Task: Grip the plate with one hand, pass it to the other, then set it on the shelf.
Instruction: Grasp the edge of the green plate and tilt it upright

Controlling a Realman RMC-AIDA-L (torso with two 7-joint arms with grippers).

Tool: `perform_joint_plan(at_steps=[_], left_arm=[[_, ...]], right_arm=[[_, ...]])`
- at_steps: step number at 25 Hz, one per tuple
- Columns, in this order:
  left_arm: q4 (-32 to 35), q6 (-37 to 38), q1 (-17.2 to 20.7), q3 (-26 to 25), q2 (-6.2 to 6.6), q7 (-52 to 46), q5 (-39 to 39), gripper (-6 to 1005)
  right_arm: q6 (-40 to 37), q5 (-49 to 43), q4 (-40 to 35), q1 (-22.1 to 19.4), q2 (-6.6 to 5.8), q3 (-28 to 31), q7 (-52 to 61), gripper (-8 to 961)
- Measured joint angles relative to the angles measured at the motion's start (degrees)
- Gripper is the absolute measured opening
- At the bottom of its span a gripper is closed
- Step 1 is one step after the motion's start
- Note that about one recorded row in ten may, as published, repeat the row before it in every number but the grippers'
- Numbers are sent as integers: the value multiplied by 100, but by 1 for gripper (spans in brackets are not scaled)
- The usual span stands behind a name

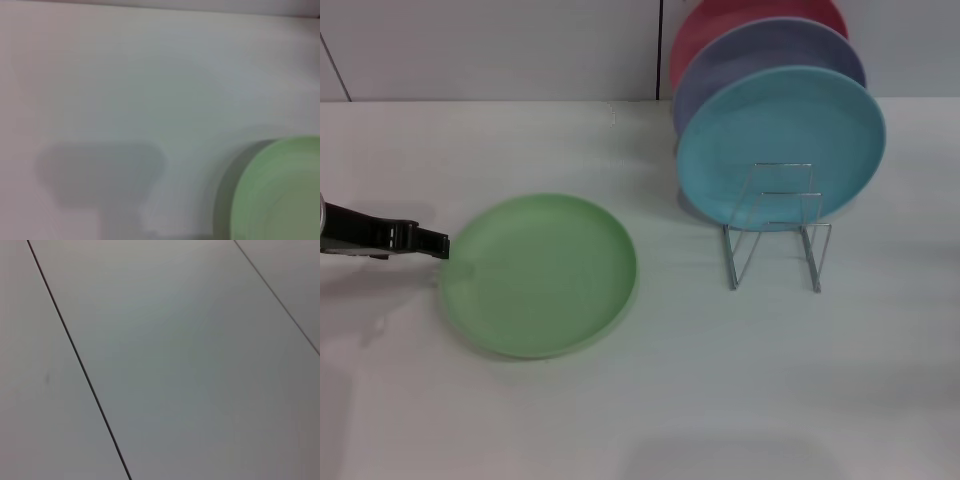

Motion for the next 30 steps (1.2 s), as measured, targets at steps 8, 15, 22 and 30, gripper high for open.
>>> perform_joint_plan(at_steps=[8,15,22,30], left_arm=[[170,57,-25,317,-18,-88,-14,732],[618,132,-247,328,6,-124,17,721],[751,83,-338,348,13,-205,24,710],[1024,111,-440,371,14,-213,25,697]], right_arm=[[66,0,-12,38,0,0,0,647],[80,0,1,38,0,0,0,647],[81,0,2,54,0,0,0,647],[68,0,1,52,0,0,0,646]])
